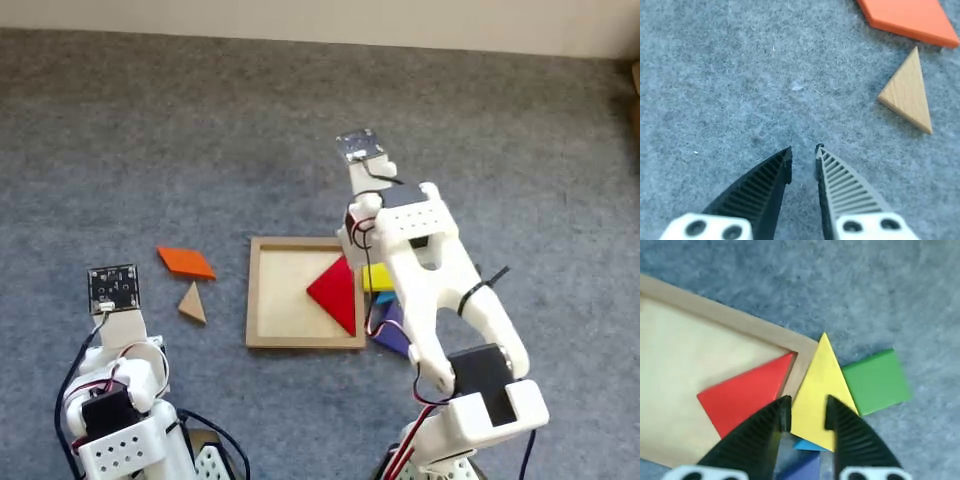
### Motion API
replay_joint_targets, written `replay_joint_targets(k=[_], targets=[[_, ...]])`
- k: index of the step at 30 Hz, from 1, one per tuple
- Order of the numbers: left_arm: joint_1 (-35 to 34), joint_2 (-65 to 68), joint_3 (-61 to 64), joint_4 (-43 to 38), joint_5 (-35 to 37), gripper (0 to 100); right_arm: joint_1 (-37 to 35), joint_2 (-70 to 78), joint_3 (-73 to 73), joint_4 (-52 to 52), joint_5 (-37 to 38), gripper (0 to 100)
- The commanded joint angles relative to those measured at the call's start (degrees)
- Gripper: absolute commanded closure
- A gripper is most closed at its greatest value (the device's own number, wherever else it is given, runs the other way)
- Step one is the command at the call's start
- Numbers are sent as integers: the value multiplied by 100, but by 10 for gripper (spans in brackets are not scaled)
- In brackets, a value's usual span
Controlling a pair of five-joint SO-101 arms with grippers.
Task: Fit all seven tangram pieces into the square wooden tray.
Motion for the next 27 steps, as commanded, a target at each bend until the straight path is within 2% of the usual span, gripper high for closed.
replay_joint_targets(k=[1,10,15,20,27], targets=[[-66,-180,110,35,18,909,145,-40,-92,22,185,781],[-40,-180,110,35,18,909,347,242,-145,57,193,670],[-40,-180,110,35,18,909,409,1086,-374,110,360,669],[-48,-180,110,35,18,909,382,1613,-1253,1033,343,669],[-48,-180,110,35,18,909,382,2448,-1859,1279,141,689]])
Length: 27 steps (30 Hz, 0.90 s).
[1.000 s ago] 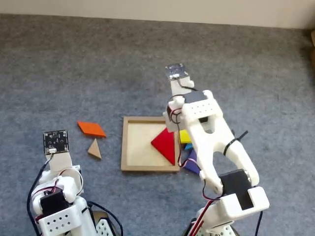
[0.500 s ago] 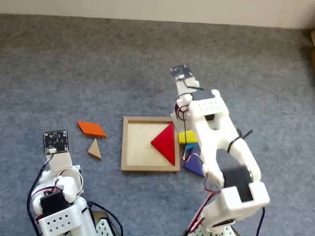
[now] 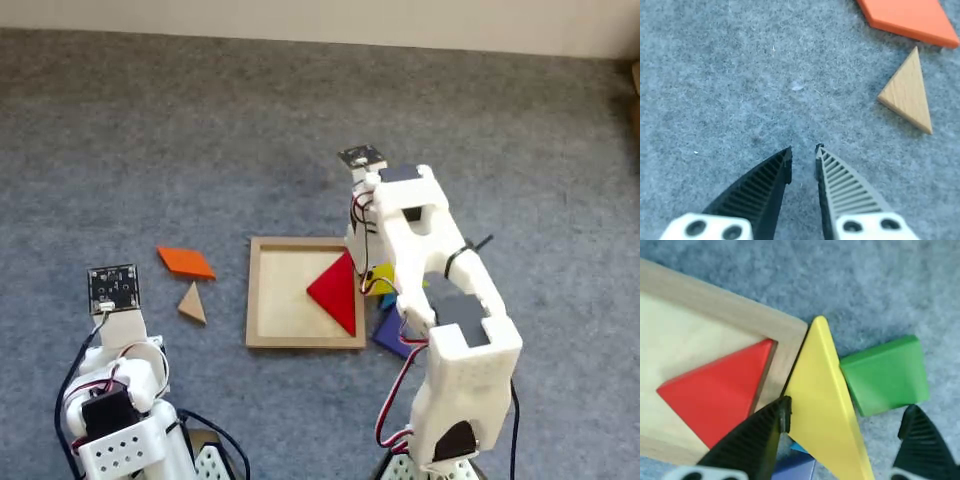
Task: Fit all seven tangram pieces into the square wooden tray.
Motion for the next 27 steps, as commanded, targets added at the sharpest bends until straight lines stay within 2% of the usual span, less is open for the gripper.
replay_joint_targets(k=[1,6,13,22,27], targets=[[-48,-180,110,35,18,909,66,286,-312,180,-62,714],[-48,-180,110,35,18,909,57,312,-585,549,-88,838],[-48,-180,110,35,18,909,75,303,-602,567,-88,954],[-57,-180,110,35,18,909,84,224,-752,708,-53,968],[-57,-180,110,35,18,909,101,-338,-875,848,-53,990]])
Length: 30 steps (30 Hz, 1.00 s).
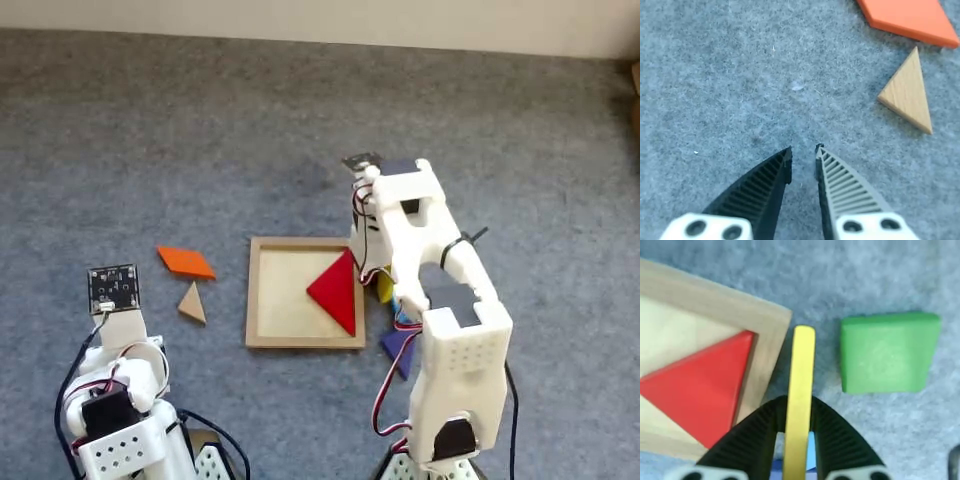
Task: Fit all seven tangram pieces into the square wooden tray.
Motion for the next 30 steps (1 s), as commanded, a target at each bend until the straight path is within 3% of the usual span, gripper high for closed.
replay_joint_targets(k=[1,12,18,30], targets=[[-57,-180,110,35,18,909,40,-778,-286,92,-26,993],[-382,-180,110,35,18,909,-154,-1367,-277,92,-62,994],[-400,-180,110,35,18,909,-1042,-1578,-277,66,-62,993],[-400,-180,110,35,26,909,-2132,-1578,602,-1358,-70,993]])
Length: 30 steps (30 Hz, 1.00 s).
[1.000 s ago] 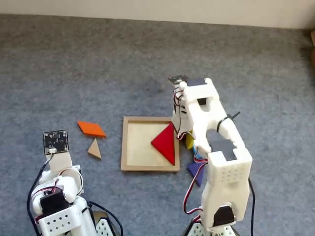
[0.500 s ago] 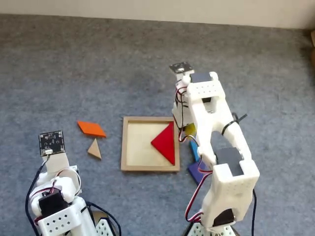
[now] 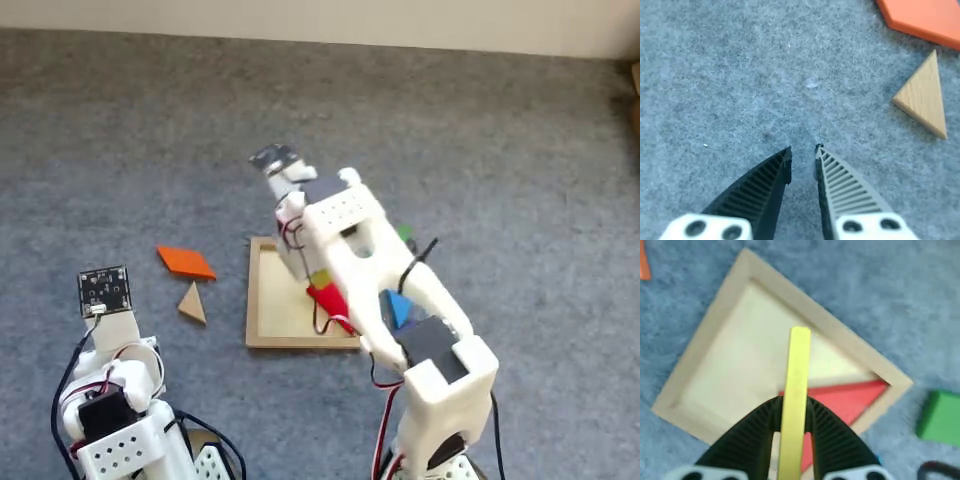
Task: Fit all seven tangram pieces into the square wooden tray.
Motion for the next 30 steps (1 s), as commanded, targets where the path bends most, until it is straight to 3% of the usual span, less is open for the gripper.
replay_joint_targets(k=[1,10,17,30], targets=[[-84,-180,110,35,26,909,-277,-391,92,-444,-53,993],[-57,-180,110,35,26,909,-567,-391,347,-769,-53,985],[-57,-180,110,35,26,909,-549,-382,347,-734,-53,847],[-48,-180,110,35,26,909,-303,-426,303,-347,-18,838]])
